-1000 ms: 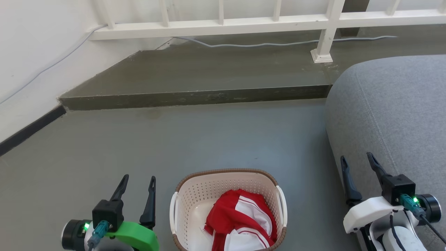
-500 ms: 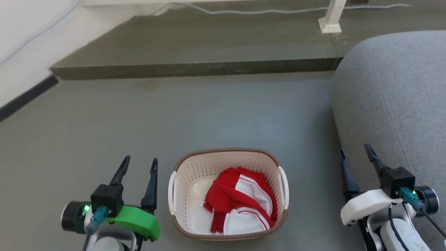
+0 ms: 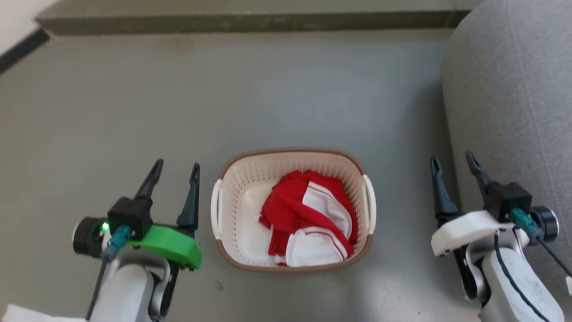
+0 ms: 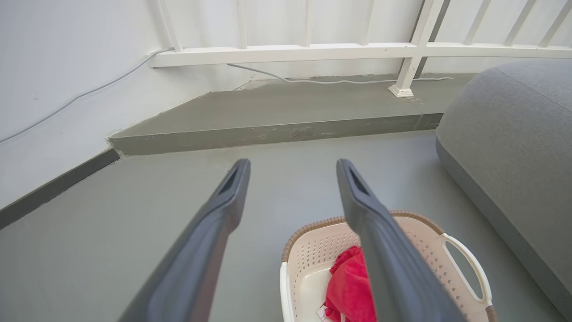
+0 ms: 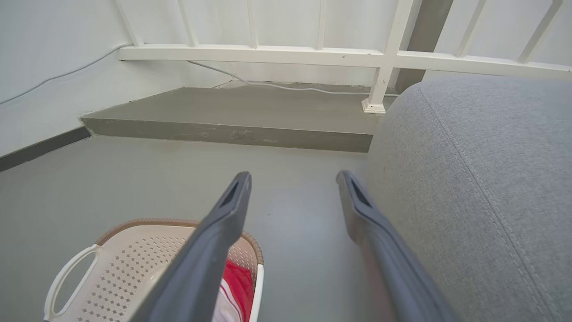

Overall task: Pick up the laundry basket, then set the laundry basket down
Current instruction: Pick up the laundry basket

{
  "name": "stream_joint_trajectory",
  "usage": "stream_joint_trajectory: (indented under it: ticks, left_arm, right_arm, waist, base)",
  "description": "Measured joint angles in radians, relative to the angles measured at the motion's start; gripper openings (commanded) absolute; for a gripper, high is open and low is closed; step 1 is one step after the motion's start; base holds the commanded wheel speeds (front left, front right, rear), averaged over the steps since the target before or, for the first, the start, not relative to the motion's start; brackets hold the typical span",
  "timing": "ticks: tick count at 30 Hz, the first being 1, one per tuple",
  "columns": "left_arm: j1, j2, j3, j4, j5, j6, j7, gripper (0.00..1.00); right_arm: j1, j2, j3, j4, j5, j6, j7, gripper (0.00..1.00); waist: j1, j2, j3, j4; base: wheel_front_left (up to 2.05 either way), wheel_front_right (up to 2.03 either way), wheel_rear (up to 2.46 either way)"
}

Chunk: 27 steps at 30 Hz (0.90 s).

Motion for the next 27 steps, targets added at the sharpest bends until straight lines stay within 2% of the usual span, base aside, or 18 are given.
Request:
stream_joint_trajectory:
  ticks: [15, 27]
  left_arm:
    - [-0.274, -0.007, -0.015, 0.128, -0.003, -0.068, 0.020, 1.00]
    - [-0.415, -0.034, -0.053, 0.309, -0.005, -0.095, 0.019, 1.00]
  right_arm:
    - [-0.213, 0.011, -0.020, 0.105, 0.002, 0.000, 0.000, 1.00]
    - [-0.326, 0.013, 0.006, 0.248, 0.000, 0.027, 0.000, 1.00]
  waist:
    - [0.0001, 0.0000, 0.214, 0.019]
    - [0.0002, 0.0000, 0.376, 0.044]
  base:
    - [0.00, 0.00, 0.00]
    - [0.00, 0.00, 0.00]
